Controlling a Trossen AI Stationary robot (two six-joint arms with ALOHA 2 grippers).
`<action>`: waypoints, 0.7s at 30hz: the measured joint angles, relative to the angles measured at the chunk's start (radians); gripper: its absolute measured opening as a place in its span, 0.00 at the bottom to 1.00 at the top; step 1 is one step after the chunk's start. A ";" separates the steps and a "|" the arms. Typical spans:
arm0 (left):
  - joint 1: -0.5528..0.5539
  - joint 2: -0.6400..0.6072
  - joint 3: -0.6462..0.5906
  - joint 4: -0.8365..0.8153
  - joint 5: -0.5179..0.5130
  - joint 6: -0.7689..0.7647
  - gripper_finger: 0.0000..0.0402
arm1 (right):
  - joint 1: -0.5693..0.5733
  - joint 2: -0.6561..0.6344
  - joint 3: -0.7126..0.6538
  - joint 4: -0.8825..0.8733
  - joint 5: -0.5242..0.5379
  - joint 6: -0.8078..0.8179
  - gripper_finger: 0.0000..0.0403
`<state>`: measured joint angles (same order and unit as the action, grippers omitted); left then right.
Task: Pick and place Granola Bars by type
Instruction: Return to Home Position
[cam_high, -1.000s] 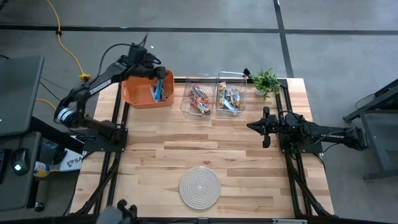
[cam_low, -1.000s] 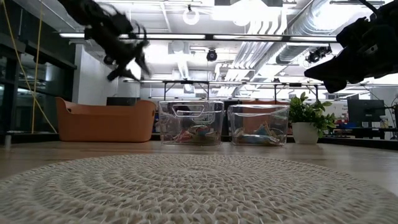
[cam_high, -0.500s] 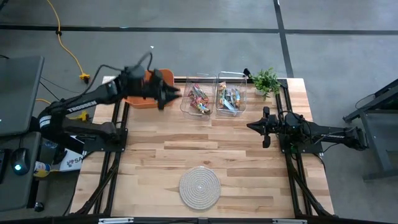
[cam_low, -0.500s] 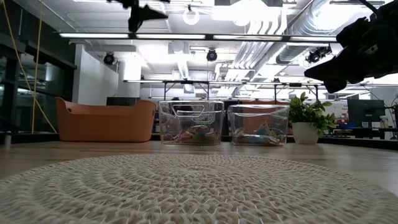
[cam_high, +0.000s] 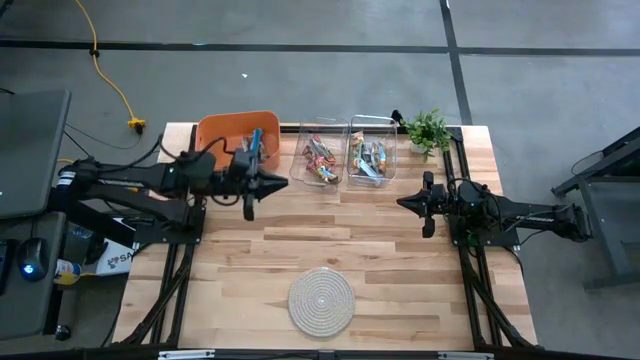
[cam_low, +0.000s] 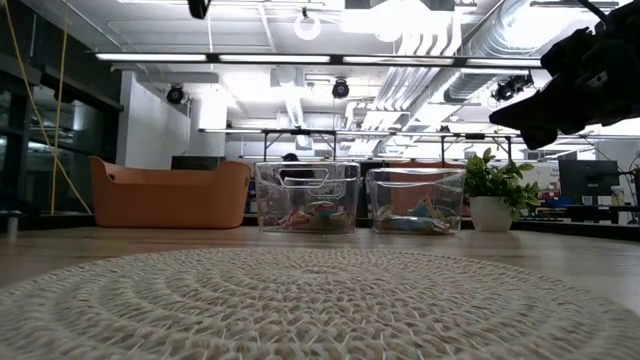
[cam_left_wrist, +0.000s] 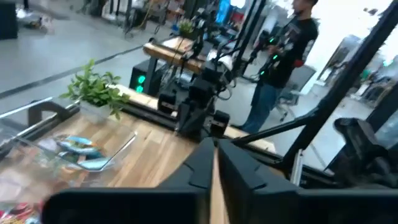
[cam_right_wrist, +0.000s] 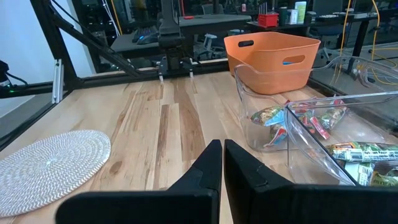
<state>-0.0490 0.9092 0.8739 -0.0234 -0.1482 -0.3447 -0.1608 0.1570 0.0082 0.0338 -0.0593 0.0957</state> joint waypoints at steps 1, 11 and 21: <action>-0.006 -0.014 -0.027 0.030 0.000 0.000 0.04 | 0.000 0.000 0.000 0.000 0.000 0.000 0.00; -0.024 -0.153 -0.329 0.323 -0.013 -0.002 0.00 | 0.000 0.000 0.000 0.000 0.000 0.000 0.00; -0.024 -0.327 -0.575 0.487 -0.002 0.053 0.00 | 0.000 0.000 0.000 0.000 0.000 0.000 0.00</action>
<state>-0.0727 0.5821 0.2989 0.4637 -0.1499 -0.2921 -0.1608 0.1570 0.0079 0.0338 -0.0596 0.0956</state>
